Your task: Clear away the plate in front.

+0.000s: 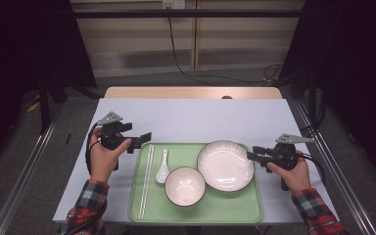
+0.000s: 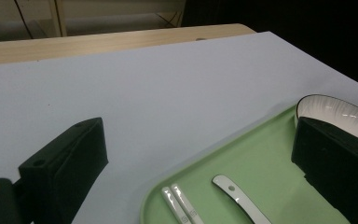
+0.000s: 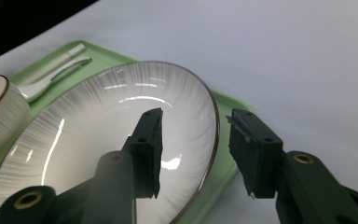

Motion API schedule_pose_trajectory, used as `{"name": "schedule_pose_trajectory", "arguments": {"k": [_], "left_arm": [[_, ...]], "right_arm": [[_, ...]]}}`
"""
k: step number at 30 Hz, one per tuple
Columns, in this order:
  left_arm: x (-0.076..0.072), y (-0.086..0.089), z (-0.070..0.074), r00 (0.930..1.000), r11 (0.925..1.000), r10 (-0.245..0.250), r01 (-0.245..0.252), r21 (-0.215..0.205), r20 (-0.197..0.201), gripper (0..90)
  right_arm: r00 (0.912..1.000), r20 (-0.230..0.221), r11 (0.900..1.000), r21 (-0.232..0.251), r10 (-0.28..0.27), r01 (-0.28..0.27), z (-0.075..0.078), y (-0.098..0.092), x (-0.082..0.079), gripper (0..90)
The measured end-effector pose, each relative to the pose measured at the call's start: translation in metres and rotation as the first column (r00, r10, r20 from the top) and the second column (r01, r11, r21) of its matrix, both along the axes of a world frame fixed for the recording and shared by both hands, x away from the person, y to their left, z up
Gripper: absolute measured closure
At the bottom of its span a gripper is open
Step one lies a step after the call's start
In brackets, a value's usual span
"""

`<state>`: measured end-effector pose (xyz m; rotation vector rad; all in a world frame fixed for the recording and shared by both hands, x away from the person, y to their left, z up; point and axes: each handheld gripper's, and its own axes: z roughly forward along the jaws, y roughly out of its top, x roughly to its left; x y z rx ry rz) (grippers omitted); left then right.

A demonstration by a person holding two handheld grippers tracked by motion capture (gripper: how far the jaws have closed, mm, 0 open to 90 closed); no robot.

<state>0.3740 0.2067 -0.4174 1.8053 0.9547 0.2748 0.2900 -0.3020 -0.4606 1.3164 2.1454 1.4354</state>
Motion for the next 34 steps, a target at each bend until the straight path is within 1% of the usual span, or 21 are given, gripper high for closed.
{"name": "schedule_pose_trajectory", "arguments": {"k": [4,5,6,7,9,10,12,13,14,18,20,21,22,24,25,26,28,31,33,34], "left_arm": [[0.000,0.002,0.000,1.0000,1.0000,0.003,-0.003,0.002,-0.001,3.1],[0.000,0.002,0.000,1.0000,1.0000,0.002,-0.002,0.006,0.002,3.1],[0.000,0.003,0.001,1.0000,1.0000,0.007,-0.007,-0.003,0.003,3.1],[0.000,0.003,0.001,0.9999,0.9999,0.010,-0.010,0.001,0.008,3.1],[-0.001,0.003,0.002,0.9999,0.9999,0.010,-0.010,0.001,0.009,3.1],[-0.001,0.003,0.002,0.9999,1.0000,0.009,-0.009,0.001,0.009,3.1],[-0.001,0.003,0.002,1.0000,1.0000,0.006,-0.006,0.001,0.008,3.1],[-0.001,0.003,0.002,1.0000,1.0000,0.004,-0.004,0.002,0.008,3.1],[-0.001,0.003,0.002,0.9999,1.0000,0.008,-0.008,0.000,0.009,3.1],[-0.001,0.004,0.002,0.9999,0.9999,0.011,-0.011,-0.005,0.010,3.0],[-0.001,0.005,0.002,0.9998,0.9999,0.010,-0.009,-0.012,0.014,2.9],[-0.002,0.005,0.002,0.9997,0.9999,0.014,-0.013,-0.011,0.019,2.9],[-0.001,0.005,0.002,0.9998,0.9999,0.004,-0.004,-0.016,0.021,2.5],[-0.002,0.005,0.002,0.9997,0.9998,0.011,-0.010,-0.014,0.024,2.4],[-0.002,0.005,0.002,0.9996,0.9999,0.009,-0.008,-0.015,0.026,2.4],[-0.002,0.005,0.003,0.9996,0.9999,0.009,-0.009,-0.014,0.027,2.3],[-0.002,0.006,0.003,0.9995,1.0000,-0.002,0.003,-0.008,0.033,2.3],[-0.002,0.006,0.002,0.9993,1.0000,0.001,-0.001,-0.005,0.037,2.2],[-0.003,0.006,0.002,0.9994,0.9999,-0.008,0.008,-0.008,0.034,2.1],[-0.003,0.006,0.002,0.9993,1.0000,-0.007,0.007,0.000,0.036,2.1]], "right_arm": [[0.9978,0.066,0.999,0.036,0.001,-0.003,0.006,-0.006,-0.003,43.7],[0.9969,0.079,0.999,0.043,0.006,-0.009,0.007,-0.007,-0.003,42.5],[0.9950,0.100,0.999,0.045,0.004,-0.009,0.008,-0.008,-0.004,41.0],[0.9926,0.121,0.999,0.048,0.001,-0.007,0.009,-0.010,-0.005,40.8],[0.9865,0.163,0.997,0.075,0.006,-0.018,0.011,-0.012,-0.007,39.5],[0.9845,0.175,0.996,0.085,-0.003,-0.013,0.012,-0.013,-0.008,37.5],[0.9823,0.187,0.995,0.100,0.001,-0.020,0.013,-0.015,-0.008,33.2],[0.9820,0.189,0.994,0.104,-0.007,-0.013,0.013,-0.016,-0.008,32.2],[0.9804,0.197,0.995,0.095,-0.005,-0.014,0.013,-0.018,-0.008,30.9],[0.9750,0.221,0.994,0.112,-0.021,-0.004,0.014,-0.021,-0.009,22.5],[0.9680,0.249,0.994,0.111,-0.031,0.003,0.015,-0.022,-0.009,17.5],[0.9644,0.263,0.994,0.110,-0.029,0.000,0.015,-0.023,-0.009,15.6],[0.9605,0.277,0.994,0.112,-0.023,-0.008,0.016,-0.024,-0.009,13.9],[0.9487,0.314,0.993,0.121,-0.034,-0.005,0.017,-0.024,-0.010,12.8],[0.9401,0.339,0.993,0.121,-0.038,-0.004,0.018,-0.025,-0.011,12.0],[0.9383,0.344,0.993,0.115,-0.034,-0.006,0.019,-0.025,-0.011,11.4],[0.9393,0.340,0.994,0.112,-0.048,0.010,0.019,-0.025,-0.011,9.8],[0.9433,0.331,0.995,0.095,-0.029,-0.002,0.017,-0.025,-0.010,9.0],[0.9448,0.326,0.996,0.086,-0.029,0.001,0.016,-0.025,-0.009,8.5],[0.9453,0.325,0.996,0.086,-0.026,-0.002,0.016,-0.025,-0.009,8.3]]}}
